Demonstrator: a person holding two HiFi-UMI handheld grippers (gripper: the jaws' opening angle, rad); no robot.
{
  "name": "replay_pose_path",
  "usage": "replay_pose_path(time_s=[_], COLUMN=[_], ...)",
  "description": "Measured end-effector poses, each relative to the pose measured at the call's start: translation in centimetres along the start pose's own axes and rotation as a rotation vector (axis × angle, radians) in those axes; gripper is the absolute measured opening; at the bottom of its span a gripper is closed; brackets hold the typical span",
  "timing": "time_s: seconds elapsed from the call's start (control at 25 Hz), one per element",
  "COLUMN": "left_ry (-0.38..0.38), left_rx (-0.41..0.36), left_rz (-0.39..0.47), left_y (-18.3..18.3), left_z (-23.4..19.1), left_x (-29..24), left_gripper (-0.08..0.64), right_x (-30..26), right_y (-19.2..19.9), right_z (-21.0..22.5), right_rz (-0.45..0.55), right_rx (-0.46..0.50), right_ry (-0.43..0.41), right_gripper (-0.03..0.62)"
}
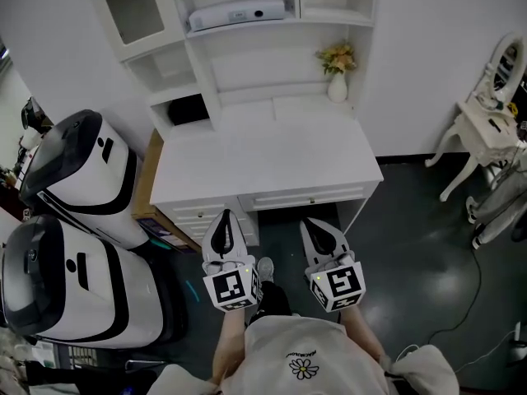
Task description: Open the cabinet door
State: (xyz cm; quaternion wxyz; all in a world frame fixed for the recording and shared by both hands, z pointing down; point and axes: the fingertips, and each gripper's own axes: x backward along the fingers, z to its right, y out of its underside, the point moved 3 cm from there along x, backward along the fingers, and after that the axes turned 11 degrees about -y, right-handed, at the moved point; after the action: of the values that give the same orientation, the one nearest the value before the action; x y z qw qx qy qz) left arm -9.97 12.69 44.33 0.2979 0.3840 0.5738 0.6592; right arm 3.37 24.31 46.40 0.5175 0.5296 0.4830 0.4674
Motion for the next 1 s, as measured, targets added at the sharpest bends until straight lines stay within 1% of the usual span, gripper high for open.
replay_pose_path(time_s=[0.16, 0.24, 0.44, 0.52, 0.64, 0.72, 0.88, 1.0], left_ry=[0.004, 0.005, 0.001, 0.006, 0.014, 0.016, 0.014, 0.034], left_rx=[-0.018, -0.005, 0.042, 0.046, 0.046, 0.054, 0.062, 0.051], left_rz=[0.029, 0.027, -0.009, -0.004, 0.017, 0.029, 0.034, 0.05], left_y=[0.0, 0.2, 2.3, 2.8, 2.7, 2.5, 1.8, 1.2], left_z=[0.1, -0.2, -0.9, -0.9, -1.1, -1.8, -3.5, -3.9], left_x=[-2.3, -3.4, -7.1, -8.9, -12.4, -15.1, -20.9, -25.0], left_gripper=[0.006, 0.006, 0.006, 0.006, 0.006, 0.006, 0.006, 0.006], right_x=[-1.8, -2.9, -6.4, -7.7, -10.0, -11.7, -15.7, -19.1], right_y=[0.2, 0.3, 1.2, 1.7, 1.9, 1.3, -0.5, -1.5], right_z=[1.6, 2.3, 3.8, 4.8, 7.7, 9.4, 12.0, 13.8], right_rz=[0.011, 0.012, -0.027, -0.045, -0.064, -0.048, -0.012, -0.004], right_rx=[-0.02, -0.026, 0.029, 0.028, 0.0, -0.023, -0.04, -0.036], right_ry=[0.003, 0.007, 0.014, 0.036, 0.115, 0.144, 0.156, 0.165], right_gripper=[-0.002, -0.002, -0.003, -0.003, -0.003, -0.003, -0.002, -0.002])
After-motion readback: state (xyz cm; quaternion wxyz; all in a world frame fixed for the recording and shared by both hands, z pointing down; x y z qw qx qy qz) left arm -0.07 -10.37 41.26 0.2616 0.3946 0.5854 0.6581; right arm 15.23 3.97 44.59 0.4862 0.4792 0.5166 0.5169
